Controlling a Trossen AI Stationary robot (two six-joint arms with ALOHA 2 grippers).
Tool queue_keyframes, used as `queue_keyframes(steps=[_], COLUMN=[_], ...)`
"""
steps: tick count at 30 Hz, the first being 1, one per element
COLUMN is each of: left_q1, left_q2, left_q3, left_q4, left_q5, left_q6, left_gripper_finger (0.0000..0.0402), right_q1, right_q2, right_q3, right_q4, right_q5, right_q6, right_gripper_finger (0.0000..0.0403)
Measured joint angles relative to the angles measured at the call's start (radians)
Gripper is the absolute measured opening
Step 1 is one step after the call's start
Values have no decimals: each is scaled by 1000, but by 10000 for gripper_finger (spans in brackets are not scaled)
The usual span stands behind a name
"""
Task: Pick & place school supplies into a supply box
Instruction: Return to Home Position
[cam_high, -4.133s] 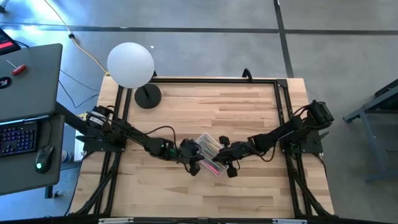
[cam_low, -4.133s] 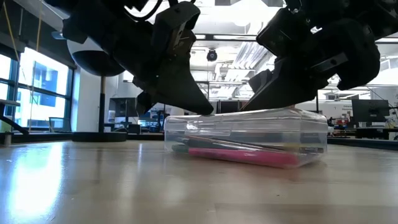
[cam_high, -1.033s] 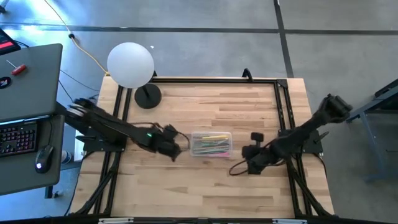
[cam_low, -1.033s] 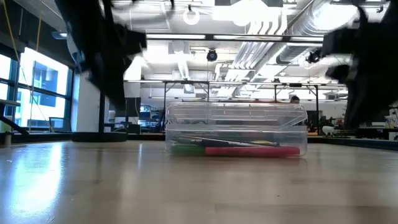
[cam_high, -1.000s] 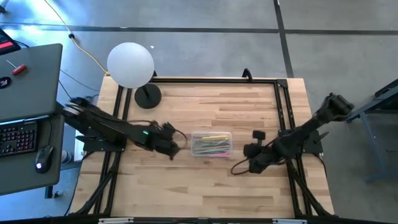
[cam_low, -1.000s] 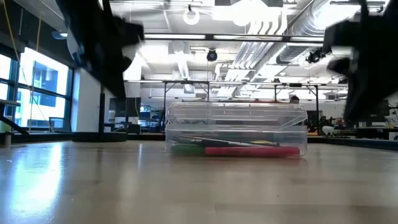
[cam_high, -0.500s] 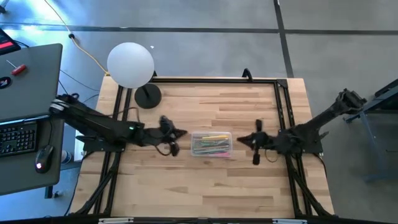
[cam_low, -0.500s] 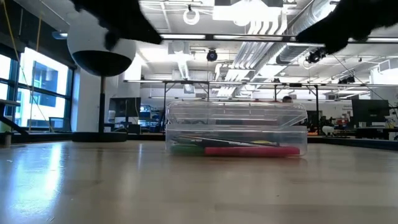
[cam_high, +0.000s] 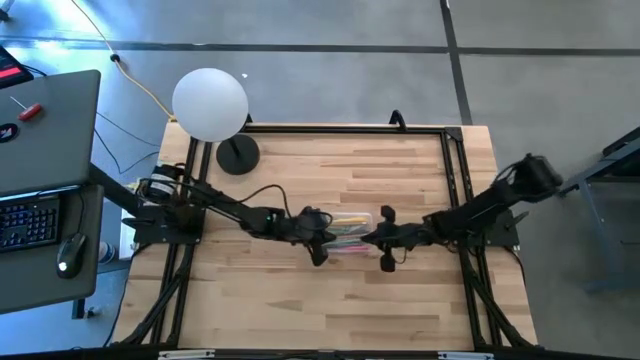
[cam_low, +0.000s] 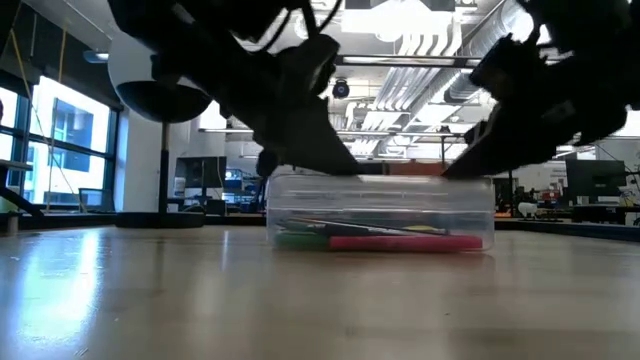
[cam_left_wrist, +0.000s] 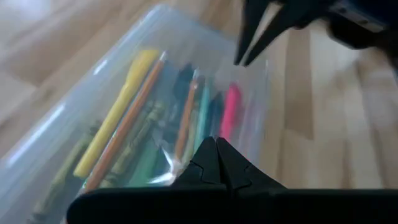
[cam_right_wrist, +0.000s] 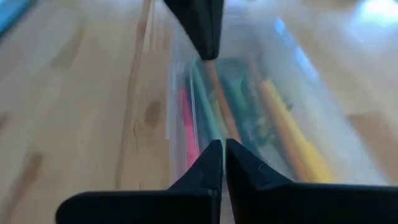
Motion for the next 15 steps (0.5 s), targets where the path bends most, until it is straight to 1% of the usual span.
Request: queue_keyframes(steps=[3,6,8,15], left_q1=[-9,-23,-28,-26], left_q2=[0,-3,-3,17], left_q3=[1,3,4,4], left_q4=[-58,-117,-145,-151], left_q5=[-3,-53,-72,-65], left_q6=[-59,-88,-91,-90], left_gripper_finger=[10,10,10,10], right_q1=[0,0,0,-8], right_q2=[85,141,156,161], right_q3=[32,46,46,44], right_q4=[20,31,31,28], right_q5=[1,8,8,0], right_q6=[19,40,51,49], right_gripper_finger=[0,0,0,0])
